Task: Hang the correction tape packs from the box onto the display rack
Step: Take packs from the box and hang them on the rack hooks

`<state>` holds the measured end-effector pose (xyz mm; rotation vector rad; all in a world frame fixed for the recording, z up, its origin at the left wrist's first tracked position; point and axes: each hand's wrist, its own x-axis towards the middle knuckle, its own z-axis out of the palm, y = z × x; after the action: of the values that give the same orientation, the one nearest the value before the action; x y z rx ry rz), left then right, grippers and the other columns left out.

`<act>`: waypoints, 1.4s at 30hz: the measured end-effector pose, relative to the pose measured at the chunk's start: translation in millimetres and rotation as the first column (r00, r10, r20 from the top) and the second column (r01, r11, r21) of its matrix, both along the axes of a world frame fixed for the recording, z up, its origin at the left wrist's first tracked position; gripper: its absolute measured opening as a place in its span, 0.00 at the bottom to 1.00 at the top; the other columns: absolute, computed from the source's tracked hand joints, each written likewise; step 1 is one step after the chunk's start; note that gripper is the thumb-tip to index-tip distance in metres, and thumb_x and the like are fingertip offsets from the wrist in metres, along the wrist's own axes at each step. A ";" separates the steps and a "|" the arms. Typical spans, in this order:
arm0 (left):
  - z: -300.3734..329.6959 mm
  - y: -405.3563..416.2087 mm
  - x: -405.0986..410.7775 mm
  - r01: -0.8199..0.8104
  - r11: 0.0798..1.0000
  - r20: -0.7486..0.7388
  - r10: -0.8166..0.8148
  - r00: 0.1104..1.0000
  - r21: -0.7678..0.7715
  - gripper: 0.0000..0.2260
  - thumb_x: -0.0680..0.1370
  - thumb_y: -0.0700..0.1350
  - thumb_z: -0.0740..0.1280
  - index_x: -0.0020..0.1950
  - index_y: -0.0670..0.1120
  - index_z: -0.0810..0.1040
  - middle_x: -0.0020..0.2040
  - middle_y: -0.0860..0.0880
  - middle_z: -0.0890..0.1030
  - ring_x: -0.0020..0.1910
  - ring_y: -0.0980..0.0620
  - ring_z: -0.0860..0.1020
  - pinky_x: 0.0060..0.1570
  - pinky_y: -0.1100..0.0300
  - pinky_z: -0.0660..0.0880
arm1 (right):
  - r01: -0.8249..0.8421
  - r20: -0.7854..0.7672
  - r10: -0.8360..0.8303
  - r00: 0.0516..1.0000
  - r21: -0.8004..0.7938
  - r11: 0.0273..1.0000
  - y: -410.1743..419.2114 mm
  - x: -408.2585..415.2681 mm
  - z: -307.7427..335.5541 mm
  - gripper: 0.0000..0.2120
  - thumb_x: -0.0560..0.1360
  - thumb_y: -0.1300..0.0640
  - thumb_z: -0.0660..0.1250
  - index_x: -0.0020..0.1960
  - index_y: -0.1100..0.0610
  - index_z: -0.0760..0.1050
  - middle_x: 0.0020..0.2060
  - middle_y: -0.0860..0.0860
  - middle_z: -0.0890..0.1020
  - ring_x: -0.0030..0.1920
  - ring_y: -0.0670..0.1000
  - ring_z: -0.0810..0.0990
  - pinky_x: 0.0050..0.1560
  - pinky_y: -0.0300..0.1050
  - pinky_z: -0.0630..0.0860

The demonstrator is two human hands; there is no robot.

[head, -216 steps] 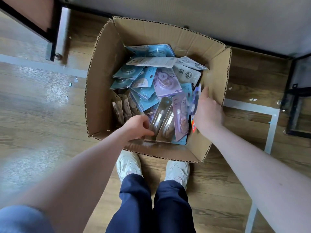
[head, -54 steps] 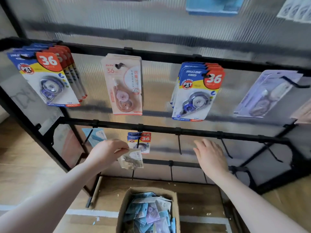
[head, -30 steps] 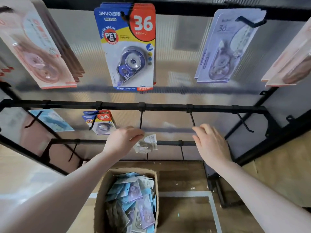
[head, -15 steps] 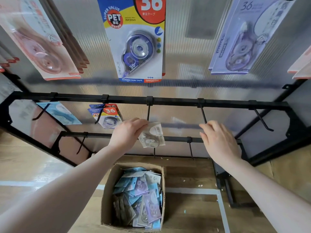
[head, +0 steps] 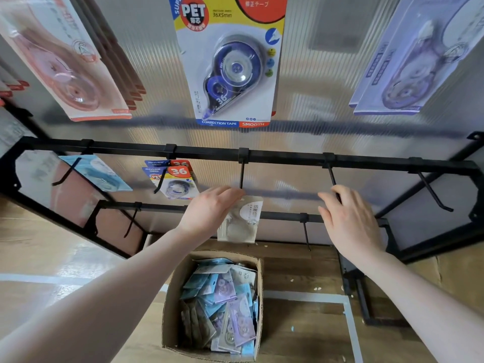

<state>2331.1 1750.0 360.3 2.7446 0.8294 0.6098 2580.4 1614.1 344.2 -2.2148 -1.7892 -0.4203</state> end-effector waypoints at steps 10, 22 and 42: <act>-12.5 20.3 10.4 0.011 1.000 0.015 -0.010 1.000 -0.022 0.13 0.74 0.33 0.66 0.58 0.40 0.78 0.49 0.42 0.82 0.44 0.40 0.81 0.38 0.51 0.77 | 0.000 0.016 0.000 1.000 0.015 1.000 7.3 2.4 -5.6 0.14 0.68 0.62 0.73 0.52 0.63 0.79 0.51 0.64 0.79 0.50 0.64 0.79 0.46 0.56 0.78; -7.4 49.4 36.8 -0.148 0.988 -0.032 0.146 0.989 -0.055 0.14 0.80 0.40 0.60 0.65 0.45 0.74 0.58 0.42 0.77 0.54 0.41 0.76 0.45 0.46 0.76 | 0.044 0.007 -0.043 0.999 -0.030 0.999 11.9 3.6 -17.5 0.14 0.69 0.62 0.72 0.54 0.62 0.79 0.55 0.64 0.77 0.56 0.65 0.76 0.53 0.58 0.75; -28.5 14.0 -30.1 -0.236 0.970 -0.091 0.241 0.966 0.061 0.24 0.74 0.42 0.70 0.69 0.40 0.69 0.68 0.40 0.70 0.66 0.38 0.70 0.61 0.45 0.69 | -0.044 0.048 0.044 0.998 -0.012 0.999 6.0 -27.0 -6.6 0.17 0.67 0.63 0.74 0.56 0.64 0.78 0.58 0.64 0.77 0.62 0.65 0.74 0.64 0.59 0.63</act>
<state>2301.1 1764.0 331.8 2.7596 1.1956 0.5488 2553.4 1620.2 337.5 -2.1861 -1.8658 -0.4598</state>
